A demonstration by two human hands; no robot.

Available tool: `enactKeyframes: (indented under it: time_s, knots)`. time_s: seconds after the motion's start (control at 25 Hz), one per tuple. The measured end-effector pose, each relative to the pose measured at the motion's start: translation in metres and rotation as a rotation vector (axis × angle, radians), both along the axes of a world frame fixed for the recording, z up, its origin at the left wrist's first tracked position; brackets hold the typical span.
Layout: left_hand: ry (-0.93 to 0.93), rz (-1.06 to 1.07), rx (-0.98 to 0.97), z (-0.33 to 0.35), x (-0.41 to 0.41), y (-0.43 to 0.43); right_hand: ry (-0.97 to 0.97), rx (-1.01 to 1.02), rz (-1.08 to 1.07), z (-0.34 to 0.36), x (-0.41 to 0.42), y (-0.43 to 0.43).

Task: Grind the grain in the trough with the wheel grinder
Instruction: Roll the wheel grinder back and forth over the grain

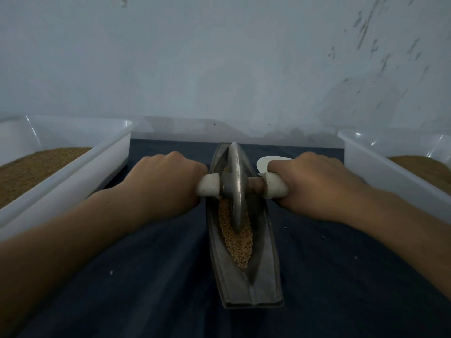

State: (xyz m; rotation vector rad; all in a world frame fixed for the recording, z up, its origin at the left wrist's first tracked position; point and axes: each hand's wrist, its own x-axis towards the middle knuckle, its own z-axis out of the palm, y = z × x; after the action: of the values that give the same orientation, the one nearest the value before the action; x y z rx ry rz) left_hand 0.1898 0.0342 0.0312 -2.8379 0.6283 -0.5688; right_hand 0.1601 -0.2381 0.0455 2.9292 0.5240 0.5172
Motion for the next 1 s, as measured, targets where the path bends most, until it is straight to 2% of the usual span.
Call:
enactKeyframes:
  time_s: [0.16,0.4,0.6,0.72,0.88,1.0]
  knots:
    - [-0.126,-0.04,-0.002,-0.006,0.006,0.005,-0.042,0.021,-0.039,-0.007,0.007,0.0]
    - [-0.038,0.093,-0.099,0.0,0.041,-0.013,-0.094,-0.017,-0.073,-0.001,0.051,0.012]
    - [0.086,-0.007,-0.058,0.001,0.008,0.01,-0.148,-0.076,0.001,-0.007,0.015,0.002]
    - [-0.076,-0.124,-0.016,-0.003,-0.01,0.026,-0.294,-0.025,0.08,-0.02,-0.014,-0.009]
    - [-0.049,0.076,-0.033,-0.004,0.012,0.006,-0.287,-0.056,-0.061,-0.019,0.013,0.002]
    - [-0.046,0.172,-0.09,0.001,0.03,-0.01,-0.178,-0.031,-0.157,-0.005,0.046,0.02]
